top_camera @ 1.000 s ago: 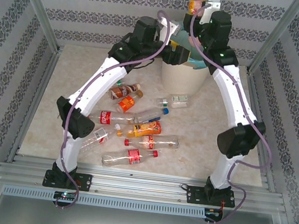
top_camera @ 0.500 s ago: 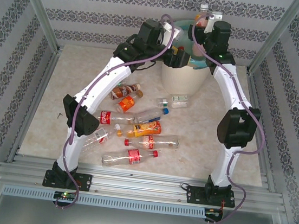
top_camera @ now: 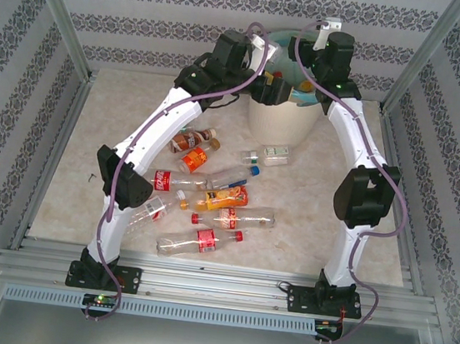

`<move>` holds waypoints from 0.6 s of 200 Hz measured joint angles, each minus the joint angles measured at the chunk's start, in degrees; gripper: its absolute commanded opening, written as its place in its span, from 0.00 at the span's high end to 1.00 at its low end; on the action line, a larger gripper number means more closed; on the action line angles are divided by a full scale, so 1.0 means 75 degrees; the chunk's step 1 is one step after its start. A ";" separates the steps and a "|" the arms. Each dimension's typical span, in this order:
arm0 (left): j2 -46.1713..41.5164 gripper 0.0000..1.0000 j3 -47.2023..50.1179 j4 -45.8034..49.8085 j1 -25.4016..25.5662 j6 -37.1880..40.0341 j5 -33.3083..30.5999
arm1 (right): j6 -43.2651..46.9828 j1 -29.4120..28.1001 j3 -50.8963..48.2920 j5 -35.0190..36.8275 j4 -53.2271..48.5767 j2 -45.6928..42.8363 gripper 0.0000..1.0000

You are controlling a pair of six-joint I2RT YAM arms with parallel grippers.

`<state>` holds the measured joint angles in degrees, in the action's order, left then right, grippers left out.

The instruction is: Put the plastic bottles in the bin

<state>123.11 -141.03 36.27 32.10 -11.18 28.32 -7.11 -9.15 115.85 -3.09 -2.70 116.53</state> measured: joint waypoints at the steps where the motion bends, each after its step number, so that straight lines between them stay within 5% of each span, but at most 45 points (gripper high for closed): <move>1: 0.0000 0.22 0.0000 0.0003 -0.0003 0.0006 0.0000 | 0.0000 0.0000 0.0000 0.0000 0.0000 0.0000 0.24; 120: -0.0073 0.24 0.0093 0.0096 -0.0213 0.0017 0.0032 | -0.0047 -0.0230 0.0087 -0.0029 -0.0455 -0.0108 0.26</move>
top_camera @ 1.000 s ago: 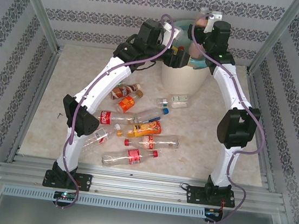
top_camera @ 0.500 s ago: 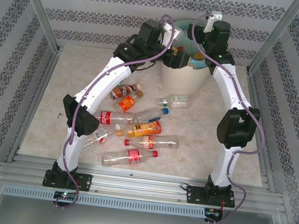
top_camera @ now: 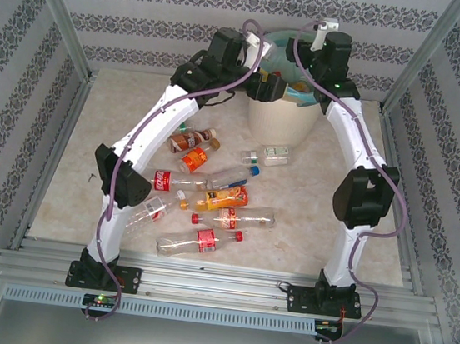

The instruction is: Put the plastic bottles in the bin

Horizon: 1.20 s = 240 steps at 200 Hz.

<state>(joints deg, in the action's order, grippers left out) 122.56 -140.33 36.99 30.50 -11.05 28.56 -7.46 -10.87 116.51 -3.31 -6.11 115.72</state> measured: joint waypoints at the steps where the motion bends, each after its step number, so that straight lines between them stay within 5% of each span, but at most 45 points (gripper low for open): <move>1: -0.0009 0.24 0.0009 0.0000 0.0000 0.0000 0.0000 | 0.0003 -0.0009 0.0000 -0.0003 -0.0015 -0.0006 0.26; 33: -0.1125 0.24 0.1568 -0.0041 -0.0020 0.0020 -0.0017 | 0.0224 -0.0606 -0.0172 -0.0096 -0.0513 -0.0845 0.25; 84: -0.5018 0.24 0.5727 -0.0915 -0.0032 -0.0012 -0.0367 | 0.0085 -0.1244 -0.1536 -0.0329 -0.0892 -0.3605 0.28; 156: -0.9241 0.24 0.9177 -0.0169 -0.0032 0.0376 -0.0128 | 0.1058 -0.2812 -0.5184 -0.1177 -0.2142 -0.6283 0.30; 198: -1.0427 0.21 1.0206 0.1306 -0.0032 0.1702 0.0055 | 0.2704 -0.3681 -0.7630 -0.2014 -0.2789 -0.7152 0.31; 240: -1.1115 0.16 1.0896 0.1830 -0.0032 0.4304 0.0822 | 0.4771 -0.4022 -0.8961 -0.2139 -0.3045 -0.7134 0.31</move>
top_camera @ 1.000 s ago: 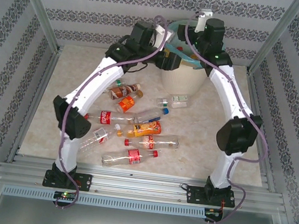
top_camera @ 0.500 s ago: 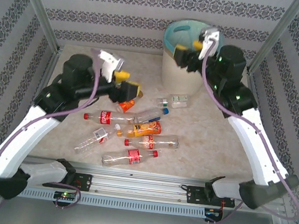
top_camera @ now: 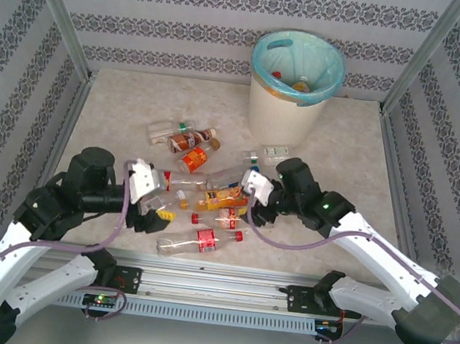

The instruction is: Put the plastic bottles in the bin

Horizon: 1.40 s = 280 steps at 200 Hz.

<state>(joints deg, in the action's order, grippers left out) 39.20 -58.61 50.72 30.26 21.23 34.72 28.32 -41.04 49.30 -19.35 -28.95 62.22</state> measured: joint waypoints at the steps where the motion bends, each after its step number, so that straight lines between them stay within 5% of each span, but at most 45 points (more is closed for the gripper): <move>1: -0.0009 0.16 0.0032 0.0006 0.0000 0.0076 0.0026 | 0.0058 -0.0009 -0.0012 0.0009 -0.0015 0.0017 0.31; 62: 0.0265 0.13 0.1521 -0.0667 0.0015 0.1778 0.0731 | 0.1693 -0.0012 -0.0035 0.0455 -0.0490 0.1789 0.33; 136: 0.0469 0.13 0.2471 -0.2025 0.0020 0.1953 0.0650 | 0.2288 0.0006 0.0125 0.0638 -0.0469 0.2859 0.28; 280: 0.0452 0.12 0.2614 -0.2378 0.0020 0.2148 0.0393 | 0.2489 0.0210 0.0428 0.0976 -0.0227 0.3791 0.34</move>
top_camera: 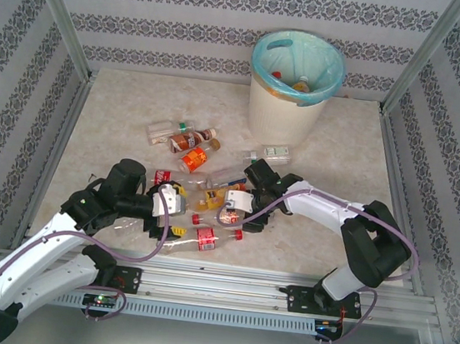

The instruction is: Put the plastic bottles in the bin

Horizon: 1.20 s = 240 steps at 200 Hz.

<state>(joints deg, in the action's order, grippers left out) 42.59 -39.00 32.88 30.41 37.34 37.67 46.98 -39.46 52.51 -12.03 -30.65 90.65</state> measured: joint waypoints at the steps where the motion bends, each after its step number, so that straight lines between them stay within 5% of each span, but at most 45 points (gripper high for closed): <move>1: 0.0000 0.12 0.0000 -0.0003 0.0000 0.0000 0.0000 | 0.0003 0.0003 0.0000 0.0000 0.0000 0.0000 0.34; 58: -0.0064 0.12 0.0015 -0.0117 0.0000 0.0000 -0.0009 | 0.0259 0.0099 -0.0017 0.0044 0.0003 0.0000 0.27; 240: -0.0440 0.12 0.0134 -0.0688 0.0000 -0.0003 -0.0052 | 0.0332 0.0140 -0.0303 0.0321 -0.0807 -0.1285 0.47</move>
<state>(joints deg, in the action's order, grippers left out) 39.29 -38.00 27.73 30.41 37.32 37.28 49.47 -38.41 50.24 -9.63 -36.71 81.01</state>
